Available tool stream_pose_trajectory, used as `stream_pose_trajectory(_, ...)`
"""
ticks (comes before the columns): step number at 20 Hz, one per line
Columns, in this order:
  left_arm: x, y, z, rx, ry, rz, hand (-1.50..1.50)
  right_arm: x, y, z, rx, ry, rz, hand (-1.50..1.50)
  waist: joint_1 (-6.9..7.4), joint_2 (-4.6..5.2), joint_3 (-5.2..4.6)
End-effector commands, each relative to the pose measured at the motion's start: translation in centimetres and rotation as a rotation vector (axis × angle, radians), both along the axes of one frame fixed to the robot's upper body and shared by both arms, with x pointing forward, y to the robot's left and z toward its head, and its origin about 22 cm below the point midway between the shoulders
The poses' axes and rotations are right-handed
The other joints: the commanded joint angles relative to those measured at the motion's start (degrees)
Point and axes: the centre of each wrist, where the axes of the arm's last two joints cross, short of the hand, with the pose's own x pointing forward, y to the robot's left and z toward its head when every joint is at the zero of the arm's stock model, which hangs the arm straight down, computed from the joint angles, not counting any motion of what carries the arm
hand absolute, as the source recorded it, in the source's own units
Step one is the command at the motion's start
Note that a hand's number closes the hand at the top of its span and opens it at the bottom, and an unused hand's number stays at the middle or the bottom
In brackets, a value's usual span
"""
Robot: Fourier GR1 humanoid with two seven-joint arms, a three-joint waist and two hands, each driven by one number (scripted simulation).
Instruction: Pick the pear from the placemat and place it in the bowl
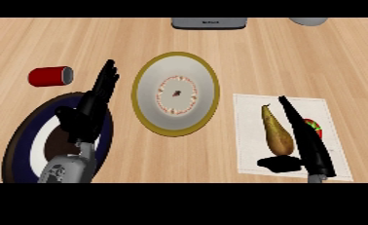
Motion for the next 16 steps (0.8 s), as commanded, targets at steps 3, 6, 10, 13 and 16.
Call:
stream_pose_trajectory(3,-0.3,0.5,-0.6,-0.001,-0.008,-0.001,0.0,1.4,0.4,-2.3,0.024,0.052,0.028,-1.5,0.06,0.0,-0.01)
stream_pose_trajectory(6,0.1,-0.9,-1.0,0.001,-0.008,-0.006,0.0,0.6,0.1,-1.4,-0.081,0.052,0.174,1.5,-0.04,-0.01,-0.01)
stream_pose_trajectory(10,-0.4,0.2,0.3,0.013,-0.001,-0.009,0.0,0.3,-0.2,-3.2,-0.166,0.026,0.231,1.5,0.16,-0.04,0.01)
stream_pose_trajectory(13,0.8,1.6,-0.4,0.003,0.002,0.007,0.0,0.3,2.0,-2.9,-0.118,0.018,0.243,1.5,-0.06,0.01,-0.02)
stream_pose_trajectory(16,-0.1,-1.4,-1.3,0.003,0.009,-0.018,0.0,1.1,7.7,-1.3,-0.026,0.01,0.296,1.5,0.12,-0.07,-0.05)
